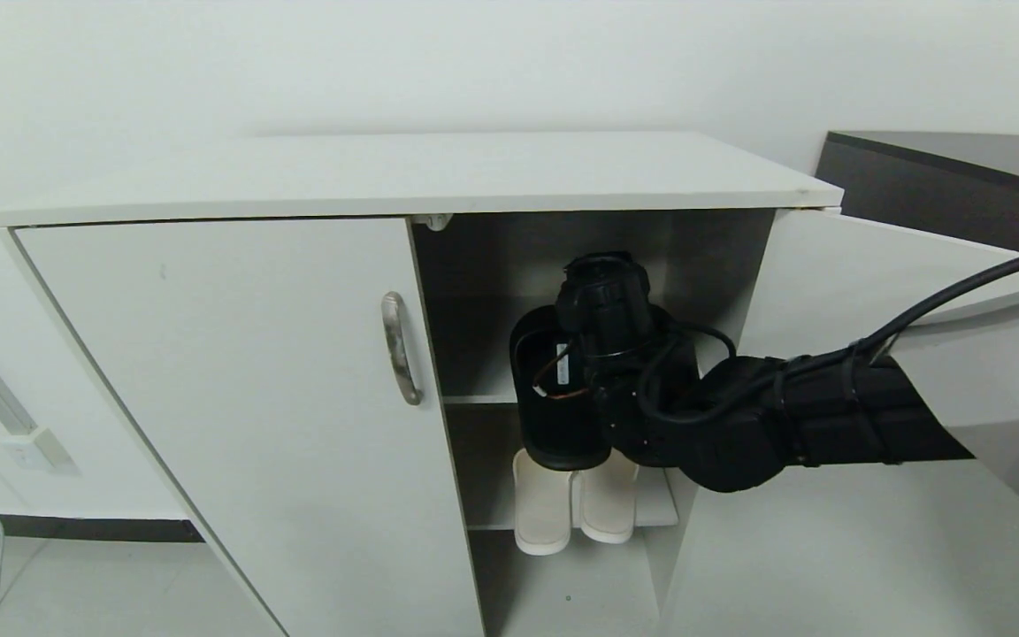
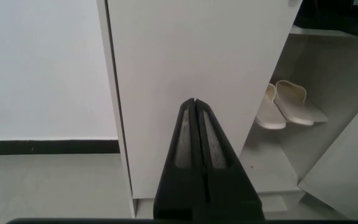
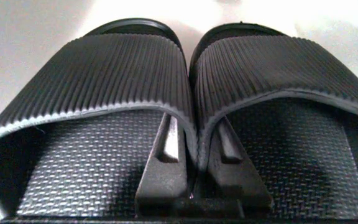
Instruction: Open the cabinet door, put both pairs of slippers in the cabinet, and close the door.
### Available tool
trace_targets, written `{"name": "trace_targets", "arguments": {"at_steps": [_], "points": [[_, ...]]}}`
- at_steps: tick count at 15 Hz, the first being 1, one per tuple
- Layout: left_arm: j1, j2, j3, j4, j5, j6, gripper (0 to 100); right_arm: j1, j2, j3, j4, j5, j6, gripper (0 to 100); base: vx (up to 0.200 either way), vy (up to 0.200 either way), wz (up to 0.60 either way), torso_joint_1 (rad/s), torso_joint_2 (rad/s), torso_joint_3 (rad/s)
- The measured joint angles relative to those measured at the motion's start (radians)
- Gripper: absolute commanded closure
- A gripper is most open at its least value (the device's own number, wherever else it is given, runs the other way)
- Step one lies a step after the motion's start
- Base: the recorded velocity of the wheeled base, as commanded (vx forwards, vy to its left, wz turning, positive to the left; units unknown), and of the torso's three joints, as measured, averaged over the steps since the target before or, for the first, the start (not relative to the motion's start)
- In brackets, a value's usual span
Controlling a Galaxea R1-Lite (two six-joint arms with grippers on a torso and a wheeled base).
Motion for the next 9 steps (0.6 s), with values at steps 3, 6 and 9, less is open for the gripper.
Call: {"name": "trace_targets", "arguments": {"at_steps": [3, 6, 9], "points": [[0.0, 0.0, 0.0, 0.0, 0.0, 0.0, 100, -0.02, 0.022, -0.032, 0.0, 0.0, -0.023, 100, 0.0, 0.0, 0.0, 0.0, 0.0, 0.0], [0.0, 0.0, 0.0, 0.0, 0.0, 0.0, 100, -0.042, 0.061, -0.095, 0.004, 0.0, -0.039, 100, 0.0, 0.0, 0.0, 0.0, 0.0, 0.0], [0.0, 0.0, 0.0, 0.0, 0.001, 0.0, 100, -0.051, 0.079, -0.129, 0.008, 0.0, -0.056, 100, 0.0, 0.0, 0.0, 0.0, 0.0, 0.0]]}}
